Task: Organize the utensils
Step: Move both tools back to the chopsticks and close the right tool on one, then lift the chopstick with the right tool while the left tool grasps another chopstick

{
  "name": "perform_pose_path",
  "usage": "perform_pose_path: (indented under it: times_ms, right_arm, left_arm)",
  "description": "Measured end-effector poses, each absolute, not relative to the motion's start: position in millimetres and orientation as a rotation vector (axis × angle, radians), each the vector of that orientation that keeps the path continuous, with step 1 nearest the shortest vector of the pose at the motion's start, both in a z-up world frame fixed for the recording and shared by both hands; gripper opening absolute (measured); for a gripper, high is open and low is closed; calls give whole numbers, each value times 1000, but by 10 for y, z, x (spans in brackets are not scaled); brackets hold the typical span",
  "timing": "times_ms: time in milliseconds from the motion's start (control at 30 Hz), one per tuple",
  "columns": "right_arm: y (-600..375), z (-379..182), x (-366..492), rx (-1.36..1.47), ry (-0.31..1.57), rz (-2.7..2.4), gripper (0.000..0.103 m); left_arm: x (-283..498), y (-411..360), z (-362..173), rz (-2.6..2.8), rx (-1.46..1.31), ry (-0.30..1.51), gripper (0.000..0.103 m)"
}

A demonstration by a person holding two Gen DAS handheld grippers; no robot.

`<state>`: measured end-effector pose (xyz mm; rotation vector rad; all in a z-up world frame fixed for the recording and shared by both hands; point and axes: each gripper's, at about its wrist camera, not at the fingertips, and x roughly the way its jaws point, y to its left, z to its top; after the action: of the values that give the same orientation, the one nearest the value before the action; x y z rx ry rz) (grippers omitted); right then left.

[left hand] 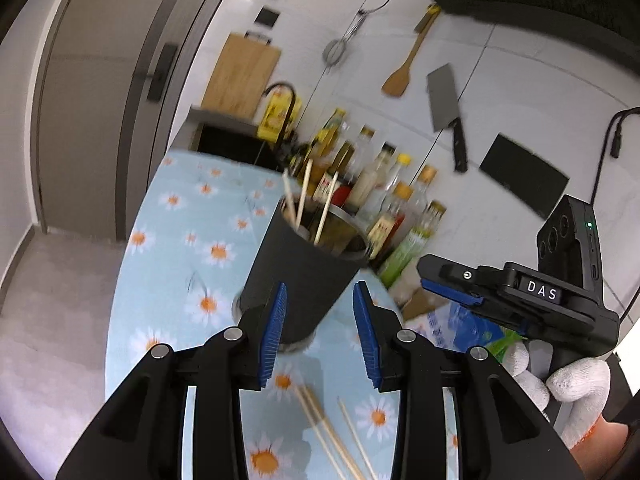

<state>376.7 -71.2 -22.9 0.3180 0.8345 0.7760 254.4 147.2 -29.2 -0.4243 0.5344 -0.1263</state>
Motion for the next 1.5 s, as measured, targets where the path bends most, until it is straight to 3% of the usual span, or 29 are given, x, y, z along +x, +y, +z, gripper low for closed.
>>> perform_pose_path:
  times_ms: [500,767,900,1100,1300,1500]
  right_arm:
    - [-738,-1177,3764,104,1293,558,43]
    - [-573,-1704,3672,78,1594,514,35]
    - [-398,-1730,3620,-8,1630,499,25]
    - [-175,-1727,3573,-142,1610,421,23]
    - [-38,-1753,3509,-204,1585,341,6]
    - [-16,-1764,3512,-191,1588,343,6]
  left_arm:
    - [2260,1430,-1032,-136,-502,768,33]
    - [2161,1432,-1286,-153,-530,827,33]
    - [2161,1436,-1354,-163,-547,848,33]
    - [2143,1486,-1443,-152,-575,878,33]
    - [2226,1542,-1480,-161,-579,892,33]
    - [2317,1475,-1553,-187,-568,941,33]
